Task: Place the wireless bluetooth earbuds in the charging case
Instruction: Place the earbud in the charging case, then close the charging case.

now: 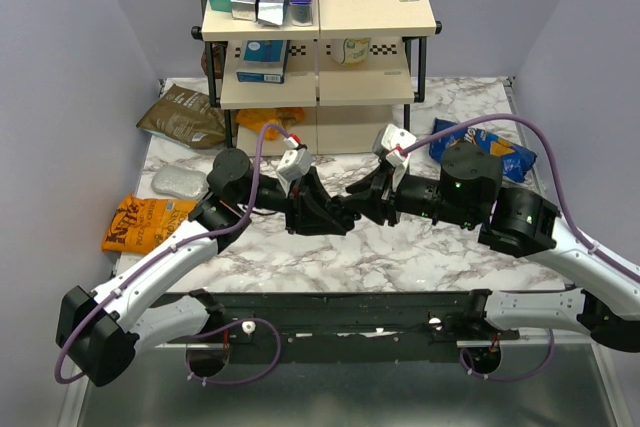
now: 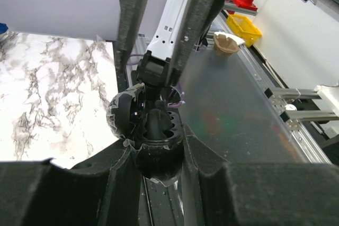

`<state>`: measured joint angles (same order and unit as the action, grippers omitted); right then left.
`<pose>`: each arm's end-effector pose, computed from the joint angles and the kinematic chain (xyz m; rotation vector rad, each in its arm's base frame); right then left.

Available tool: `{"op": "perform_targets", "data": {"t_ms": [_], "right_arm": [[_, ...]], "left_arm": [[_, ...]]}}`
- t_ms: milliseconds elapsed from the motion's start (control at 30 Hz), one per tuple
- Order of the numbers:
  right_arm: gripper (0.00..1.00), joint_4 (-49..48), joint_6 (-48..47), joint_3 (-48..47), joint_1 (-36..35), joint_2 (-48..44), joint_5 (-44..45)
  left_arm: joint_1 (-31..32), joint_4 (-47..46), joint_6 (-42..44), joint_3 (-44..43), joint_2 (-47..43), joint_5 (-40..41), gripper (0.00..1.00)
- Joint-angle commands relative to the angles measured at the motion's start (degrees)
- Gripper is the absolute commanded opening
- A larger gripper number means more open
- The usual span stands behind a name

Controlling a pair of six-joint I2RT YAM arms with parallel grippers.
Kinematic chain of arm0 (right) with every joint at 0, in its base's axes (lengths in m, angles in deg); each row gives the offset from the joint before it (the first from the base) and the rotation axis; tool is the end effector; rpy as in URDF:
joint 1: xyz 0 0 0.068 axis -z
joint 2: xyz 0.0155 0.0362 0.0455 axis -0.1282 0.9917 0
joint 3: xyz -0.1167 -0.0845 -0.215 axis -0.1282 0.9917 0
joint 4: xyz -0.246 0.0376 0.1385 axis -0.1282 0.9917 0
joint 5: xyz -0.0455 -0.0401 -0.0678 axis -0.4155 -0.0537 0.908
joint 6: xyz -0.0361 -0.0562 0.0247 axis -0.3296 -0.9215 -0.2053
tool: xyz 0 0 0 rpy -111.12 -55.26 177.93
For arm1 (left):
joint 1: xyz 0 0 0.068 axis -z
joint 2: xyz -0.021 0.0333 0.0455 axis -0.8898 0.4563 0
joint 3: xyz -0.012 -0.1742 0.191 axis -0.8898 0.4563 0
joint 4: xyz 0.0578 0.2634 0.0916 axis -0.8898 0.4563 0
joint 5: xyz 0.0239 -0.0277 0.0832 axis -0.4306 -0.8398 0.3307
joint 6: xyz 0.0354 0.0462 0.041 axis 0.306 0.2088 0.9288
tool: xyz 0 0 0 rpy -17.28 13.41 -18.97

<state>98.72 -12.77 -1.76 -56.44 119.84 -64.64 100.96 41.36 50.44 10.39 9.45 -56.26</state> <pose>0.1116 0.2359 0.4485 -1.0506 1.5340 0.8305 0.1757 -0.2061 0.3420 1.2102 1.2987 -1.6722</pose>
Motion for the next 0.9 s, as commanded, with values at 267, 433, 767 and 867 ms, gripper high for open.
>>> {"op": "perform_targets", "data": {"t_ms": [267, 433, 767, 867], "right_arm": [[0.38, -2.33, 3.98, 3.6, -0.09, 0.04, 21.92], [0.38, -1.63, 3.89, 4.23, -0.17, 1.62, 19.72], [0.38, -0.92, 3.01, 3.61, -0.17, 2.94, 13.58], [0.38, -0.92, 2.4, 3.35, -0.17, 3.12, 10.59]], "left_arm": [[1.36, -0.4, 5.45, 3.65, -4.55, 5.98, 0.0], [1.53, -2.96, 5.97, 6.02, -6.48, 9.67, 0.0], [1.53, -2.97, 8.43, 7.61, -8.77, 14.6, 0.0], [1.53, -2.88, 8.7, 7.52, -8.77, 14.95, 0.0]]}}
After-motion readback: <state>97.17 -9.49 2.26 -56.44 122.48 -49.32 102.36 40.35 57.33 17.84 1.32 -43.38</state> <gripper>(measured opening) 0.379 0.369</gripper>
